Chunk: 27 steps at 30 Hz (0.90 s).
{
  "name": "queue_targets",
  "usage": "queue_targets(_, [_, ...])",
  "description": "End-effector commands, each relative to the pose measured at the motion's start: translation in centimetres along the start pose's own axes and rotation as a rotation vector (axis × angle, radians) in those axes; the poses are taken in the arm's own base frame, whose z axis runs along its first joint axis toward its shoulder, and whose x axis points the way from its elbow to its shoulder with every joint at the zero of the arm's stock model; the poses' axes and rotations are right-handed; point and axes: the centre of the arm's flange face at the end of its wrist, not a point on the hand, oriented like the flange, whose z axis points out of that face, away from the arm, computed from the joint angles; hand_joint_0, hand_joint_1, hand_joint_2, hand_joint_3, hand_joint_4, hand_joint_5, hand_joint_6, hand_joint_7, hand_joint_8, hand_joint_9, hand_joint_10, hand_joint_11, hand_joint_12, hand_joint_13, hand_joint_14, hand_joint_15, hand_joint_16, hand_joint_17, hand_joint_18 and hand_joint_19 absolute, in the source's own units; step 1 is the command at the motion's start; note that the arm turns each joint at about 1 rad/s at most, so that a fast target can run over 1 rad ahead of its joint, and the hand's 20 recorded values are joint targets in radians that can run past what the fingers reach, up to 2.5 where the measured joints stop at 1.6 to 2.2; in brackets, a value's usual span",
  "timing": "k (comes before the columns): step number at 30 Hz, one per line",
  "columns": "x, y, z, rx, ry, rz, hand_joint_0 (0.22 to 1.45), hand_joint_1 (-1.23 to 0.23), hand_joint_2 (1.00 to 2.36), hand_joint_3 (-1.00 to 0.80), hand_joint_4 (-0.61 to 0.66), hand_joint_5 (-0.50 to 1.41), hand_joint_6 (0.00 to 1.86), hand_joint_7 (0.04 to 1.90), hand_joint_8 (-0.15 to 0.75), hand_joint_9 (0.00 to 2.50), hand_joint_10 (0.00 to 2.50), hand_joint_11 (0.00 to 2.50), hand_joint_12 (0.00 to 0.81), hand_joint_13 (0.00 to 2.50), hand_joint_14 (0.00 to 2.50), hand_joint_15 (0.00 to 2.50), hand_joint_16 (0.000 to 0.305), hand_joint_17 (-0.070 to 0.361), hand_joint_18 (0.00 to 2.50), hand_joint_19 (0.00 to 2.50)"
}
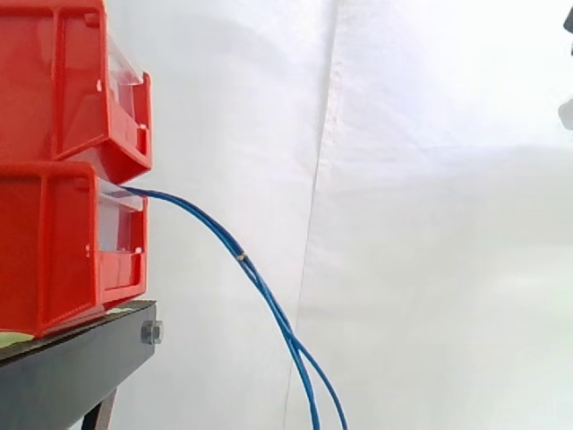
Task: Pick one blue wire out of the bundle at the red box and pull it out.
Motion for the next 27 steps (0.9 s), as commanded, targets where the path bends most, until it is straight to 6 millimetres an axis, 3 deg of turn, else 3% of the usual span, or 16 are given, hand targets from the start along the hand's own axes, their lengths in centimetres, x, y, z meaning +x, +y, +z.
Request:
queue_targets(1, [0.0,0.1,0.1,-0.010,-0.002,0.002,0.50,-0.53,1.00,-0.49,0.24,-0.20,0.50,0.83,0.288,0.49,0.00,0.05,0.399,0.17,0.00,0.00,0.068,0.153,0.13,0.19])
queue_targets(10, [0.4,-0.3,0.6,-0.012,0.004,0.001,0.49,-0.53,1.00,-0.49,0.25,-0.20,0.50,0.87,0.286,0.45,0.00,0.09,0.402,0.08,0.00,0.04,0.070,0.158,0.00,0.21])
queue_targets(27, [0.9,-2.2,2.7,-0.026,0.010,0.034,0.49,-0.54,1.00,-0.49,0.30,-0.18,0.50,0.91,0.292,0.45,0.00,0.13,0.409,0.02,0.00,0.02,0.072,0.161,0.00,0.19])
